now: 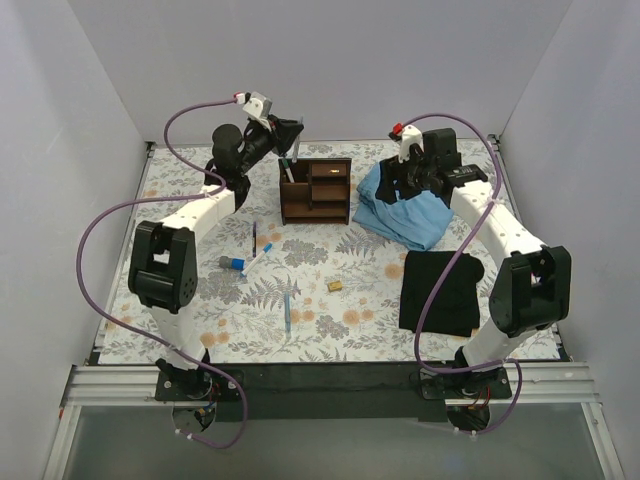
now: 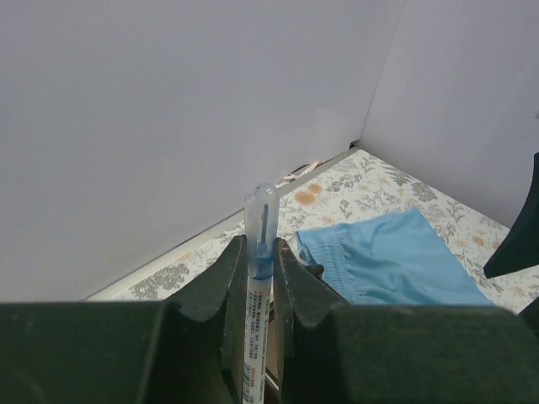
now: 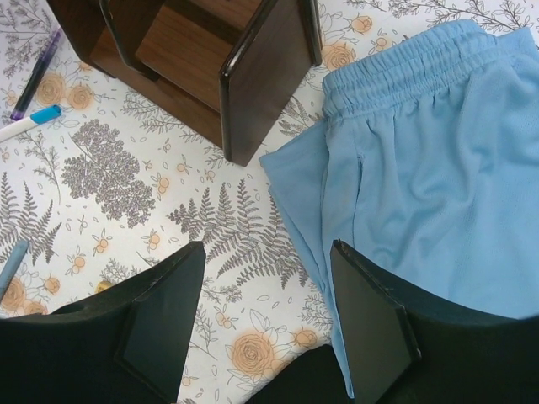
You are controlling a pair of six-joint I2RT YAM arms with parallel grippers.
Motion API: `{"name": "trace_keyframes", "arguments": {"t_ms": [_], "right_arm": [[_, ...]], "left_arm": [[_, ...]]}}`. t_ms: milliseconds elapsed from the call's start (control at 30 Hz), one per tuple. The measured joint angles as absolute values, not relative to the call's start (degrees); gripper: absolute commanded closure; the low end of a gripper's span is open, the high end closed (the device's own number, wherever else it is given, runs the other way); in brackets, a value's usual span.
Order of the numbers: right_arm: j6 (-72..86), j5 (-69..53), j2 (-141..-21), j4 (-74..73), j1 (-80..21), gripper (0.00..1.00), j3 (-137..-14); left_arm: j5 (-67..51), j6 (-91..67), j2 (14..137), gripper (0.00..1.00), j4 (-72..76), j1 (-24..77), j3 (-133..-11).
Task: Sort the stationery into containers
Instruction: Place the pen in the storage box.
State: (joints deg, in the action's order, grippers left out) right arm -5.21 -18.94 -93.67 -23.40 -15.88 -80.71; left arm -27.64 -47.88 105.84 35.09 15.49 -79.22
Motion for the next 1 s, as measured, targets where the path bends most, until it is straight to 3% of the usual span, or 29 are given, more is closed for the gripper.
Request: {"name": "trace_keyframes", "arguments": {"t_ms": [433, 600, 1000], "right_arm": [[-5.93, -18.52, -93.25, -23.51, -15.88, 0.31, -78.96], [-5.98, -18.52, -94.04, -23.51, -15.99, 0.31, -78.96], [-6.02, -18.52, -95.74, -23.46, -16.97, 0.31, -79.07]], "left_arm": [[-25.54, -46.24, 114.06, 1.00, 44.86, 16.99, -78.04], [-24.51, -46.28, 115.11, 0.78, 46.81, 16.99, -77.54], [-22.50, -46.19, 115.48, 0.62, 47.11, 16.99, -75.24]]}}
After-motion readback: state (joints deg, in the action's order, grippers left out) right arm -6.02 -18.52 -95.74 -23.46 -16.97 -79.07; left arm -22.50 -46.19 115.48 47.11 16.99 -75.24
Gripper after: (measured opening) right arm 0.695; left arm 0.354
